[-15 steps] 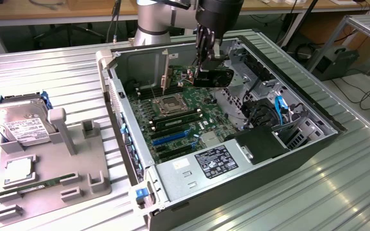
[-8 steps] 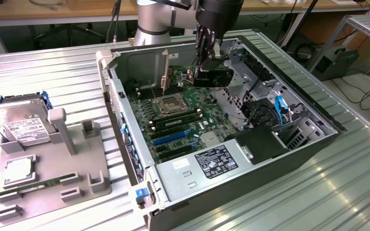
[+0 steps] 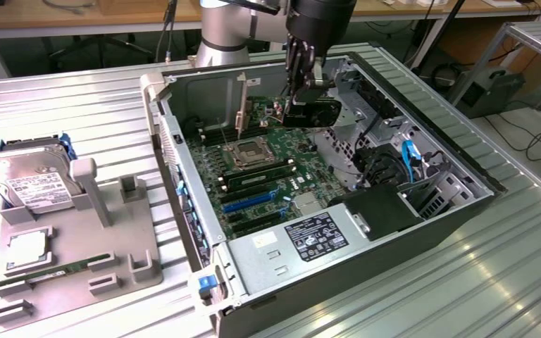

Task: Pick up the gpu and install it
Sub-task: 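Insert the gpu into the slot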

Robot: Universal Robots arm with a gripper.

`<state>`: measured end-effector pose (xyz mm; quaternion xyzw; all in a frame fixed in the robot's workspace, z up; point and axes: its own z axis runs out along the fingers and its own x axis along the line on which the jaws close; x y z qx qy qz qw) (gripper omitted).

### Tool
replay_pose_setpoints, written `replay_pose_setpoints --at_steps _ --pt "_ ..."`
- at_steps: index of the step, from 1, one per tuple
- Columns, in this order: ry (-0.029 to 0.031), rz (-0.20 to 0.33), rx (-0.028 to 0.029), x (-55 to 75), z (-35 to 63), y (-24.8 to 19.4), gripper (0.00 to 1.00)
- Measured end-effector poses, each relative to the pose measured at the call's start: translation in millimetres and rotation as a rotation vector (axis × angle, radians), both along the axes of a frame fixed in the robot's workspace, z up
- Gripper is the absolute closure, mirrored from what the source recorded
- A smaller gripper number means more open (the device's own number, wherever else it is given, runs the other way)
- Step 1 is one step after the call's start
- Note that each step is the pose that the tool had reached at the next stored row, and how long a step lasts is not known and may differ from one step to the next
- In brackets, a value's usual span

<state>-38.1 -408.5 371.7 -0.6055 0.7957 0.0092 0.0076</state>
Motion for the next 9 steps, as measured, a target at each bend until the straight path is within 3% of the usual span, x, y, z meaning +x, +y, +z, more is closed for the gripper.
replay_pose_setpoints --at_steps 9 --pt "0.0000 0.015 0.0000 0.0 0.0 0.0 0.73"
